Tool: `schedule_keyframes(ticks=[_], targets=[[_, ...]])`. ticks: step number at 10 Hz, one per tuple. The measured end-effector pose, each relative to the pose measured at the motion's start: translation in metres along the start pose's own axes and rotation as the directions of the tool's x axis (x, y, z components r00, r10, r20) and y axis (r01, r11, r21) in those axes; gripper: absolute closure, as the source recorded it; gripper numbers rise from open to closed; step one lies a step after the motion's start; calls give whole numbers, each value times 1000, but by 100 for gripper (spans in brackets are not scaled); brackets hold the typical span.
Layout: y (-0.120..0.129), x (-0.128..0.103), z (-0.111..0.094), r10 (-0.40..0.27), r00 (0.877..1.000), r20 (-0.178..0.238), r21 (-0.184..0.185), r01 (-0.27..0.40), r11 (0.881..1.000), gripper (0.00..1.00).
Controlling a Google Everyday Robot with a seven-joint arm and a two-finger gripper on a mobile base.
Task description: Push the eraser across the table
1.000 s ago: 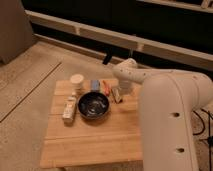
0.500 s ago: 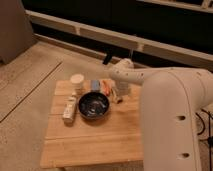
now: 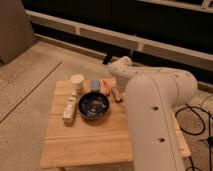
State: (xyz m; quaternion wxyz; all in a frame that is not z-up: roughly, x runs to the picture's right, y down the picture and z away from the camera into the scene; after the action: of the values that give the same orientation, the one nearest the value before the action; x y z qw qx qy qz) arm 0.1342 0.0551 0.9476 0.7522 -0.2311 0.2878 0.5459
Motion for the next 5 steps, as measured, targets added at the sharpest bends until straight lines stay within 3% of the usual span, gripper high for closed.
schedule_keyframes(ticks=[1,3,4,5], targets=[[-1,-3,8,-4,999,-40,-13,4,1000,35],[-12,-17,17,6,998,-57,6,-6,1000,35],[-21,-26,15,9,999,-40,27,-8,1000,35],[-34,-46,8,1,1000,18,67,-3,998,35]])
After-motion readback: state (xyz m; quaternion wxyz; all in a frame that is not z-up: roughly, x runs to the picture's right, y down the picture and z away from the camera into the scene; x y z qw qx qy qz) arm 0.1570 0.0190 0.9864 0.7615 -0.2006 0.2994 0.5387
